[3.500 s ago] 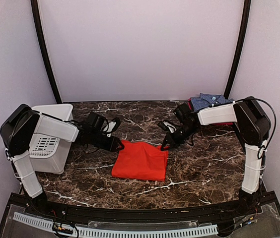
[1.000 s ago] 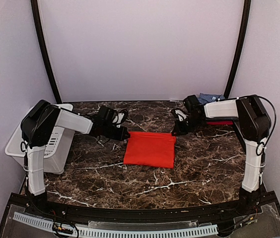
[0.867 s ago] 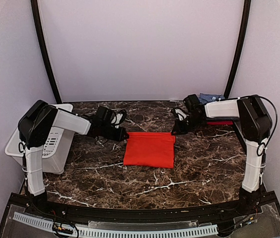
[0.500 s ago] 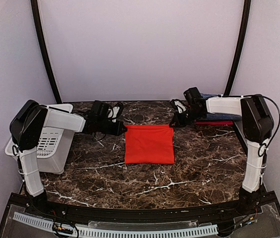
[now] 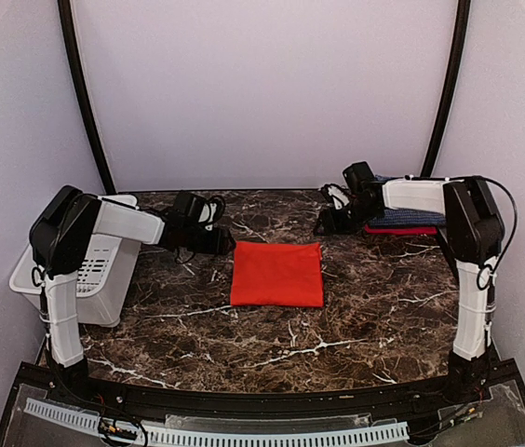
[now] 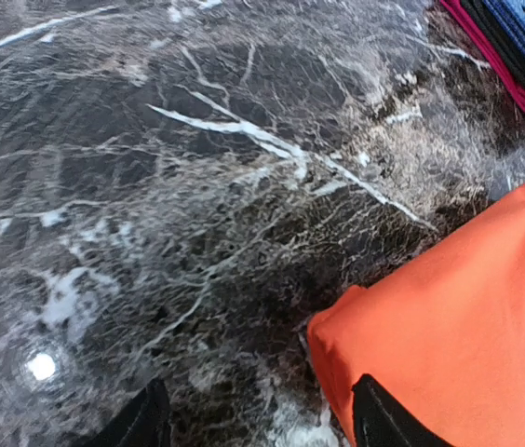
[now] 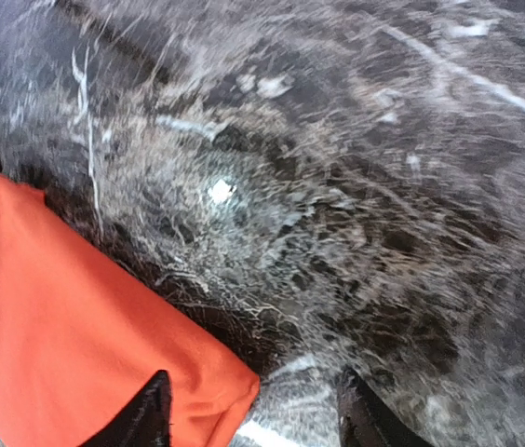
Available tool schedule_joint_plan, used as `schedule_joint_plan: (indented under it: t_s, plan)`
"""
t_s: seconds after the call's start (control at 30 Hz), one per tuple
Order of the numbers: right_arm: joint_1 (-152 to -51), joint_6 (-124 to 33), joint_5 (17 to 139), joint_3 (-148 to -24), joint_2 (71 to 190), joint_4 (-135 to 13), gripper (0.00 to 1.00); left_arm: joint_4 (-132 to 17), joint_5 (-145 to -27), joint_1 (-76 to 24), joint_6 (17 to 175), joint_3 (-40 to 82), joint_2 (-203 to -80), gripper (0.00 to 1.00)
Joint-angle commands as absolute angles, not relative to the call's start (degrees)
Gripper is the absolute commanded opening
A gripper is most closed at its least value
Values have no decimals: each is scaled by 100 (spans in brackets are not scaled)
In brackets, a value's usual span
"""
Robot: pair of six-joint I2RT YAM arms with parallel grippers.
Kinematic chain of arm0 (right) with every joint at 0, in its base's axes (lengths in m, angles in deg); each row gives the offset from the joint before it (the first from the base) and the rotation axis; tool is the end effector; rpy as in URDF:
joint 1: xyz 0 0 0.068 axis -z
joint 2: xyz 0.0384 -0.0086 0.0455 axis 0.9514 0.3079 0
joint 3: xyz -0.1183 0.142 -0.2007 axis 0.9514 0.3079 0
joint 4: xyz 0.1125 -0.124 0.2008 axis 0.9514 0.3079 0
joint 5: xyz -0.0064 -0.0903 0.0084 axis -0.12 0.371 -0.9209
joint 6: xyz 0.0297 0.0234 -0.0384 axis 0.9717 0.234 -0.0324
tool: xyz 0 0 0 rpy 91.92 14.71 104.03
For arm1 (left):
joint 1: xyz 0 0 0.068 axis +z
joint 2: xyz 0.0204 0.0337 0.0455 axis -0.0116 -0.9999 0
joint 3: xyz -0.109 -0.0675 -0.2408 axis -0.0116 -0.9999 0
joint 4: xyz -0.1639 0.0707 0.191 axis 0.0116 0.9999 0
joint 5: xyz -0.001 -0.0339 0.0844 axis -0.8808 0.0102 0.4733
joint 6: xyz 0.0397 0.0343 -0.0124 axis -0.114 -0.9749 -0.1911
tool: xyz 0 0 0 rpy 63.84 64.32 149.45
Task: Fold and stack the mixed laundry pile
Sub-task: Smooth out the rectangle-folded T-shirt at the center of the board.
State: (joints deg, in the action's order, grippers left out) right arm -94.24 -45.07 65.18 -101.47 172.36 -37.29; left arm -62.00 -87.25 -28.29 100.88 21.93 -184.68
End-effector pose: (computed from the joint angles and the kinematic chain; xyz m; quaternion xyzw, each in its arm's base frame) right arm 0.4234 0.1858 0.1671 -0.1714 0.9287 0.2334 0.2316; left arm 0.3876 -0.2212 0.1424 0.1351 0.8899 -0.2363 0.3662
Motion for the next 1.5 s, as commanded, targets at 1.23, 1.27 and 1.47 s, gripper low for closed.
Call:
schedule_joint_plan:
  t_s: [1.23, 1.27, 1.47]
  plan:
    - [-10472, 1382, 3193, -5616, 16126, -11122, 99, -9663, -10998, -4258, 13662, -21, -17588, 99]
    - [-10442, 1322, 3189, -5586, 16212, -11064, 98, -9636, -10990, -4205, 13671, -65, -17621, 99]
    - [-9990, 915, 3176, -5219, 16385, -10636, 98, -9834, -10983, -3809, 13782, -536, -17763, 99]
